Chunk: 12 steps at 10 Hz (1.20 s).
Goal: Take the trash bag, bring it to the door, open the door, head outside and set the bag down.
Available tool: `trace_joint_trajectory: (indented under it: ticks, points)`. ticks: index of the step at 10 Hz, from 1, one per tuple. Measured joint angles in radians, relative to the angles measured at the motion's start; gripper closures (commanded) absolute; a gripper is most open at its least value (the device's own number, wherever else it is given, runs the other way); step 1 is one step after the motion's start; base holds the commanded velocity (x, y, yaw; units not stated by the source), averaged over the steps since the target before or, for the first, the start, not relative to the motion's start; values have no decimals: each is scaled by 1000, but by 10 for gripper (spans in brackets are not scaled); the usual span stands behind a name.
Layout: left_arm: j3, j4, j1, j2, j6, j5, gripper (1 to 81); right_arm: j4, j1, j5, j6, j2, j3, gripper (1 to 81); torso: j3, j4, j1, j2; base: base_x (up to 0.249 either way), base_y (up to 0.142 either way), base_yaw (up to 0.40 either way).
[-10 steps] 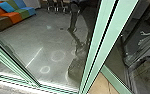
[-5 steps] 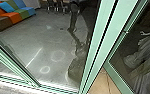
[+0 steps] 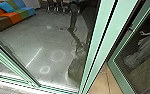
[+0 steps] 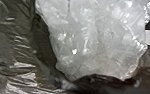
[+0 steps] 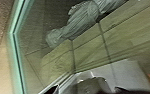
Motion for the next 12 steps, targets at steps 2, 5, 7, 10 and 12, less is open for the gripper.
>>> trace_joint_trajectory:
  ticks: [2, 5, 7, 10, 12]
  points:
    - [0, 0, 2, 2, 1, 0, 811, 254, 67, -157, 0, 19, 74, 10, 0, 0, 0, 0, 0, 0, 0]
    - [2, 0, 2, 2, 3, 0, 811, 574, 83, -291, -3, -7, 61, 10, 0, 0, 0, 0, 0, 0, 0]
    - [10, 0, 0, -1, 3, 1, 811, 665, 31, -292, -4, -50, 88, 10, 0, 0, 0, 0, 0, 0, 0]
    - [11, 1, -3, -2, 3, 0, 811, 715, -153, -256, -4, -107, 224, 10, 0, 0, 0, 0, 0, 0, 0]
    - [12, 1, -3, -2, 3, -1, 811, 740, -315, -185, -4, -128, 321, 10, 0, 0, 0, 0, 0, 0, 0]
